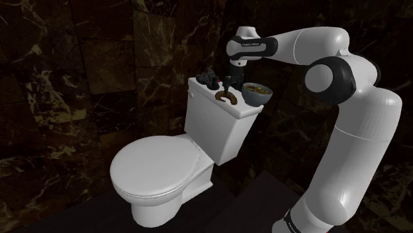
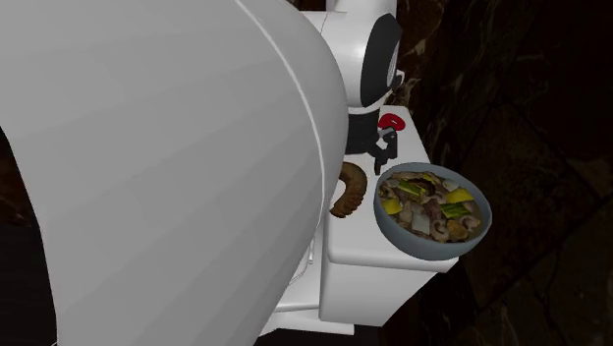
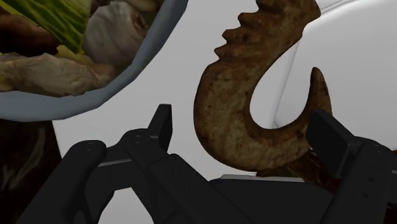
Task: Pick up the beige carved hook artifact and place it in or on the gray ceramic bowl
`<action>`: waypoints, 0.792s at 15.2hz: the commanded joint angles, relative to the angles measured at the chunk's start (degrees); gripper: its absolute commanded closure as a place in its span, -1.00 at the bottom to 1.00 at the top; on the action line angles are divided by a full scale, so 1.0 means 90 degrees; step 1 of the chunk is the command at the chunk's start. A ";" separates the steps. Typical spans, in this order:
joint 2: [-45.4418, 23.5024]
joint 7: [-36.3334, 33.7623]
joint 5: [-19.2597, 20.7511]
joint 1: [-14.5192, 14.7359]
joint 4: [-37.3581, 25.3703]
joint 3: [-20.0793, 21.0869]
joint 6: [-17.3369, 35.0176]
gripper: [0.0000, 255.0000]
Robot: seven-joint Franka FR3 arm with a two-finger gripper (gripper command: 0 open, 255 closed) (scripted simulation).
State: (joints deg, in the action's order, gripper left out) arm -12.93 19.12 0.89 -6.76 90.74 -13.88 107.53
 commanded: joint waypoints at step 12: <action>-0.0176 0.0032 -0.0050 -0.0034 0.0350 -0.0002 0.0538 -1.00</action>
State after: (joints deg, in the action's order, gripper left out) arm -14.52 19.40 0.45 -7.06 93.88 -13.90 112.36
